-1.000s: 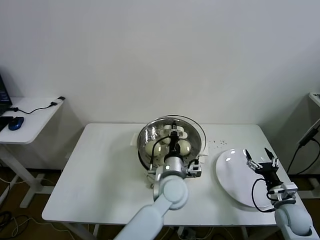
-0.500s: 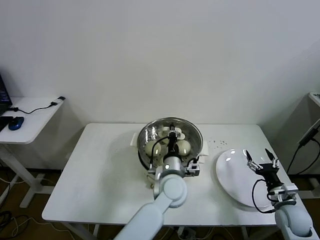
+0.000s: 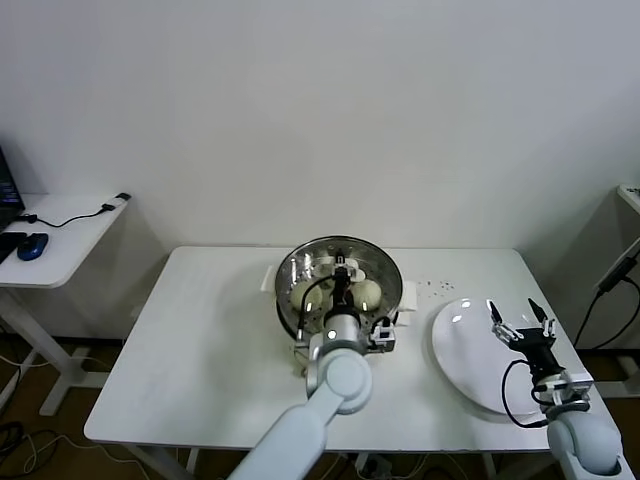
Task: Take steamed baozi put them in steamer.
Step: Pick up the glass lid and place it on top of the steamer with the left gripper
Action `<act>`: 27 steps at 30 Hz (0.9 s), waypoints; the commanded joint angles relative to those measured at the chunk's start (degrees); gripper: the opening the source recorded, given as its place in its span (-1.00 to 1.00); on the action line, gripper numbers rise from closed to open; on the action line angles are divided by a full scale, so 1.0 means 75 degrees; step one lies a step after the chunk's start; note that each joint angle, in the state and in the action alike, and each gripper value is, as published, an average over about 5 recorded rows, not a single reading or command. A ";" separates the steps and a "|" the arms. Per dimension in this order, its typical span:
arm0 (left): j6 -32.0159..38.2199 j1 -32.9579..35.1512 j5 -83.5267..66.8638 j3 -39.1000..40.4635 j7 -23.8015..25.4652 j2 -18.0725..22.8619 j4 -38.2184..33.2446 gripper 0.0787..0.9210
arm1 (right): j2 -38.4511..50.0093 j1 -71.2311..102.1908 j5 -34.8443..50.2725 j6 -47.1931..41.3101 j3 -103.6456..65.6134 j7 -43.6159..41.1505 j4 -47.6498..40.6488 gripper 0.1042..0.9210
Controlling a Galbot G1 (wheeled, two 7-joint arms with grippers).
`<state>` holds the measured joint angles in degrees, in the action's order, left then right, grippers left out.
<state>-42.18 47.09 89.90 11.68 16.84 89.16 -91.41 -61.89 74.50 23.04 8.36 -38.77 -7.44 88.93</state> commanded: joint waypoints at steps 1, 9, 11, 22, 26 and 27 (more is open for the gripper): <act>-0.0255 0.0015 -0.0049 -0.0064 -0.0038 0.0027 0.0074 -0.84 | -0.0044 0.0001 -0.0022 0.0012 -0.0018 -0.0013 -0.0002 0.76; -0.0197 0.0144 -0.0046 -0.0006 0.0149 -0.0129 -0.0282 -0.80 | -0.0085 0.0005 -0.0048 0.0019 -0.0064 -0.0043 -0.0013 0.76; -0.0227 0.0172 -0.0089 0.0060 0.0202 -0.0227 -0.0498 -0.73 | -0.0085 0.0009 -0.0049 0.0021 -0.0085 -0.0063 -0.0028 0.76; -0.0354 0.0513 -0.0398 0.0240 0.0669 -0.1133 -0.2092 0.02 | -0.0100 0.0011 -0.0089 0.0024 -0.0155 -0.0104 -0.0091 0.76; -0.0368 0.0771 -0.0732 0.0095 0.0646 -0.1539 -0.2807 0.28 | -0.0102 -0.0001 -0.0099 0.0009 -0.0183 -0.0104 -0.0110 0.76; -0.0361 0.0856 -0.0826 0.0038 0.0616 -0.1638 -0.3004 0.37 | -0.0103 -0.0003 -0.0110 -0.0008 -0.0192 -0.0106 -0.0108 0.76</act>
<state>-42.19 50.44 87.40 12.89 20.62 83.33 -101.70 -62.63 74.54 22.38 8.49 -40.09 -8.22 88.14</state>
